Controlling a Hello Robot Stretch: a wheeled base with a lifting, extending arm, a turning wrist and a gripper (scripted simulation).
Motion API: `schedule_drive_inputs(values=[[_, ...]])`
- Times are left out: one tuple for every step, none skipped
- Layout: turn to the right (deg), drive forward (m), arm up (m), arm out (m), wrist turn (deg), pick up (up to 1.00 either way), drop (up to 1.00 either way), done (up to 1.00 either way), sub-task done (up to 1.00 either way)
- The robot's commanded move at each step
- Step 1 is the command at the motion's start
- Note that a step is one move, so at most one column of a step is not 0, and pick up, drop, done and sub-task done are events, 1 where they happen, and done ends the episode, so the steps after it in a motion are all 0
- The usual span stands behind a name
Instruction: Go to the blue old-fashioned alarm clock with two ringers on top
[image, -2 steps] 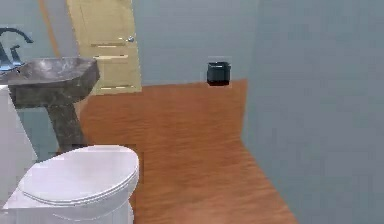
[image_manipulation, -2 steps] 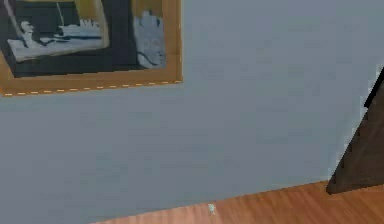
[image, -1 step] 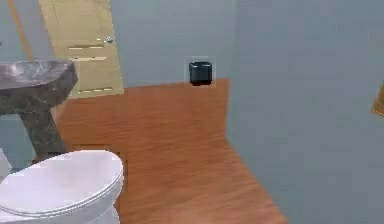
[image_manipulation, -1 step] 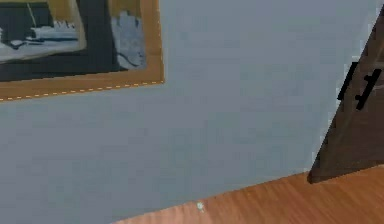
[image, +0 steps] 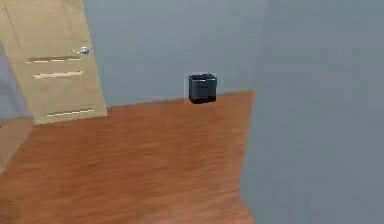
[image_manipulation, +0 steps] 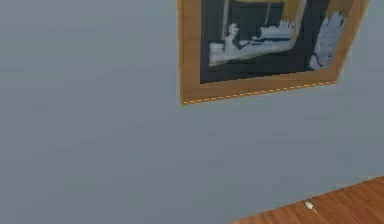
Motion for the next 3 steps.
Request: schedule_drive_inputs(values=[[-3.0,0.00,0.00,0.00,0.0,0.00,0.00,0.00,0.00],[0.0,1.00,0.00,0.00,0.0,0.00,0.00,0.00,0.00],[-6.0,0.00,0.00,0.00,0.0,0.00,0.00,0.00,0.00]])
